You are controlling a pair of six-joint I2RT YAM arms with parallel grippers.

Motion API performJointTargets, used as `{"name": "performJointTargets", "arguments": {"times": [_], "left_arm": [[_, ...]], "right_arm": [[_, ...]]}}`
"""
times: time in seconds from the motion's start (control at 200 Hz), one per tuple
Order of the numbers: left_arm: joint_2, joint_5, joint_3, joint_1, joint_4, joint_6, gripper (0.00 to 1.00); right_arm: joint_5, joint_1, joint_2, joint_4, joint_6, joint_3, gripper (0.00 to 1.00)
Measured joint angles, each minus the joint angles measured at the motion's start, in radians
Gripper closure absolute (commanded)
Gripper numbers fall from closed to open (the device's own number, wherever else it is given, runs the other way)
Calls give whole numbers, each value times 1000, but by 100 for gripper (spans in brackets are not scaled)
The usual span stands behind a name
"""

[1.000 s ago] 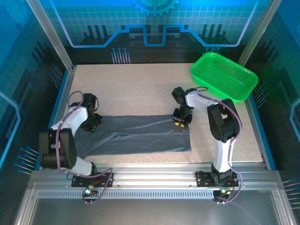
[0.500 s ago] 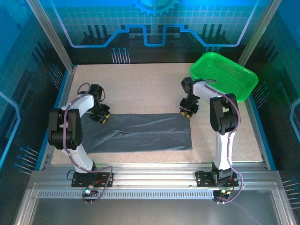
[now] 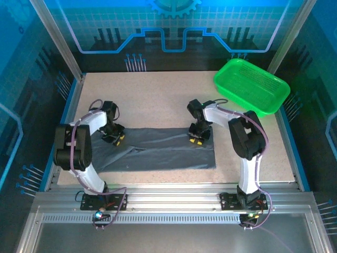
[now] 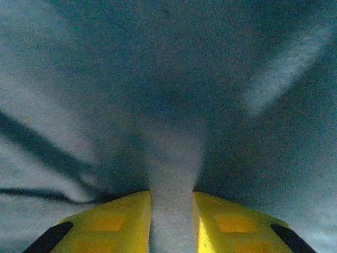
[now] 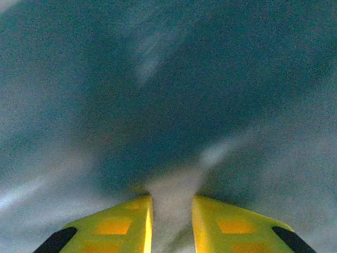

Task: Fold and stack the t-shirts

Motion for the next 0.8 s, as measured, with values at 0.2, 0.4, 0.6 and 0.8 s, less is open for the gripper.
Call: {"name": "performJointTargets", "arguments": {"times": [0.2,0.4,0.6,0.8], "left_arm": [[97,55,112,-5,-3,-1,73],[233,125,298,-7,34,19,72],[264,137,371,-11,126,107,63],[201,159,352,2,147,358,53]], "right_arm": [[2,-92,105,-71,-64,169,74],[-17,-194,253,-156,-132,413,74],[-47,-261,378,-159,-261,658,61],[-114,-242,247,-63,-389,530,49]]}}
